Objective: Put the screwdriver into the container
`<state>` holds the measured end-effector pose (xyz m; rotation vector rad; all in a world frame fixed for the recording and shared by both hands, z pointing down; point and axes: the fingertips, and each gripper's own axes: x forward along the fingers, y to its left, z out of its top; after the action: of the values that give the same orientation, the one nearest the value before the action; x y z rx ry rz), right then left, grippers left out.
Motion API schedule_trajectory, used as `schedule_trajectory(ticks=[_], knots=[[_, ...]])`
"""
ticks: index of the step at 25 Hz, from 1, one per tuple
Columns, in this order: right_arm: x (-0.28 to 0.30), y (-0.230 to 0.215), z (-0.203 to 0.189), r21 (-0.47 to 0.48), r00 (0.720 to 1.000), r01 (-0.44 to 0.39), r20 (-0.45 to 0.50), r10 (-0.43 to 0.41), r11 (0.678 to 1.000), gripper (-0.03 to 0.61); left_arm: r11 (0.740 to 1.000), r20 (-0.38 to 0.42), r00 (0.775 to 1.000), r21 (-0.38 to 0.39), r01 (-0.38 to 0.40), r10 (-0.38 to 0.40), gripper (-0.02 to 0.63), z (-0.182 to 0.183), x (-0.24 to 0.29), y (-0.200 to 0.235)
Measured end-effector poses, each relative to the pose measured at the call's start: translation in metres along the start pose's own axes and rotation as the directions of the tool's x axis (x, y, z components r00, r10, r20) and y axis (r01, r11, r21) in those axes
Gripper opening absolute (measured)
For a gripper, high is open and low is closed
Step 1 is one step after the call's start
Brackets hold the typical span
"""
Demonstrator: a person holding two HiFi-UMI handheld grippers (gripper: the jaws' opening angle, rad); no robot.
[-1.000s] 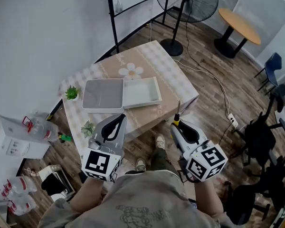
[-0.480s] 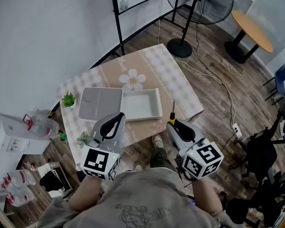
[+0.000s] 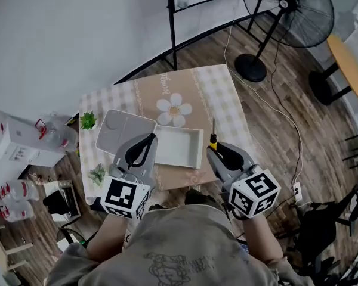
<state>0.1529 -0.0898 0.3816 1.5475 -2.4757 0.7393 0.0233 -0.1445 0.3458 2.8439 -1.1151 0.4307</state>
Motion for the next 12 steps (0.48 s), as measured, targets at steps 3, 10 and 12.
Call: schedule_trajectory(ticks=[3, 10, 12], knots=[[0.017, -0.016, 0.008, -0.021, 0.998, -0.058, -0.025, 0.057, 0.998, 0.100, 0.998, -0.015, 0.998, -0.010, -0.059, 0.059, 0.000, -0.001, 0.014, 0.007], [0.047, -0.031, 0.015, -0.048, 0.986, -0.153, -0.078, 0.149, 0.987, 0.100, 0.986, -0.050, 0.986, -0.036, -0.160, 0.158, 0.000, -0.008, 0.024, 0.023], [0.053, -0.030, 0.014, -0.052, 0.982, -0.171, -0.092, 0.166, 0.984, 0.100, 0.984, -0.058, 0.983, -0.036, -0.174, 0.172, 0.000, -0.009, 0.024, 0.027]])
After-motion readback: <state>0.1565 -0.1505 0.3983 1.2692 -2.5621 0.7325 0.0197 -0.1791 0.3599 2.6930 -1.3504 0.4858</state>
